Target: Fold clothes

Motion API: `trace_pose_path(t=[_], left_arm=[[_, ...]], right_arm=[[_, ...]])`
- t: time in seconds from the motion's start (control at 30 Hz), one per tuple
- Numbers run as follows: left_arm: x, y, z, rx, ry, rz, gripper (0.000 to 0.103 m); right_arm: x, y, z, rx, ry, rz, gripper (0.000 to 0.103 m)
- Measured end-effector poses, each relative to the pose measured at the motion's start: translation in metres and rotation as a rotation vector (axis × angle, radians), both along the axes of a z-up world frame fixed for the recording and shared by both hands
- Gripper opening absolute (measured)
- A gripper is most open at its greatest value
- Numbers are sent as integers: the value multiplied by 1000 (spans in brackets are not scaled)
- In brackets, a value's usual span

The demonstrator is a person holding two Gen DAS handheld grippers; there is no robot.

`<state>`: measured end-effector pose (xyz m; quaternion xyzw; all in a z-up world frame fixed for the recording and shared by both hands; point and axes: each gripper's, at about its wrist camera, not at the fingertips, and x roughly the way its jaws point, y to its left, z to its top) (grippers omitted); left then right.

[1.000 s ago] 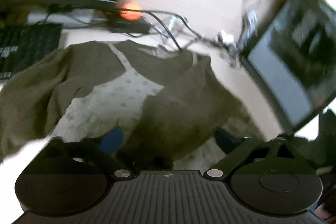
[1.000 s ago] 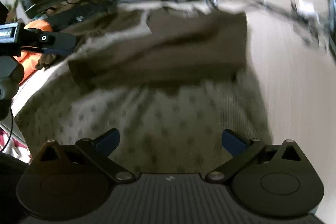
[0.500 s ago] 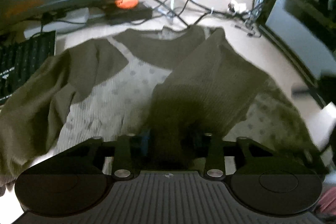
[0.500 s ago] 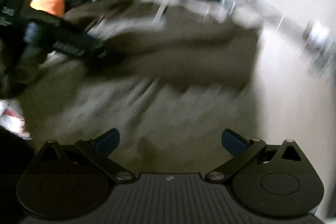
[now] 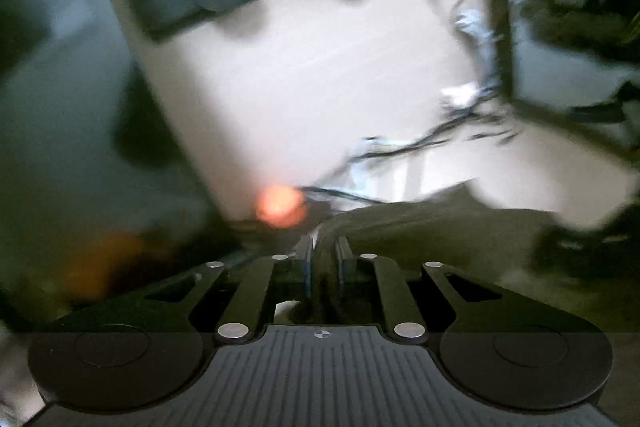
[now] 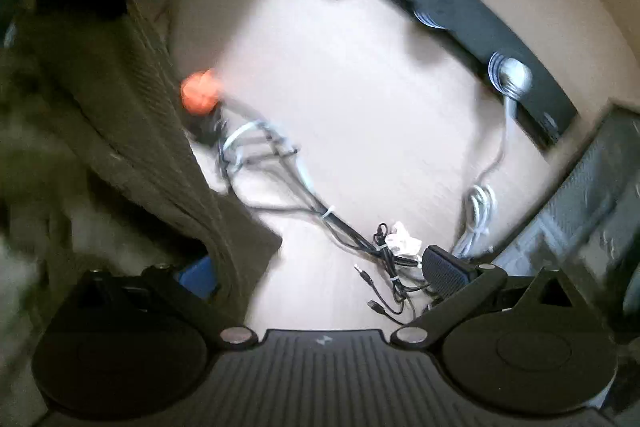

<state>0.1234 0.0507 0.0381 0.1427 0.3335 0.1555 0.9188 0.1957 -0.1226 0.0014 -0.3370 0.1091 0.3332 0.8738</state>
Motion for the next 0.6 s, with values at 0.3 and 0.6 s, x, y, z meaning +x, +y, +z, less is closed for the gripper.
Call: trace_pose_path(t=[0.3,0.6], left_arm=[[-47,74,-45,-515,-25,234,84],[-10,57,-83,-402,88,131,81]], right_arm=[[23,-13,-5,23,303,18,103],[57,37,-9,-31,280,7,103]])
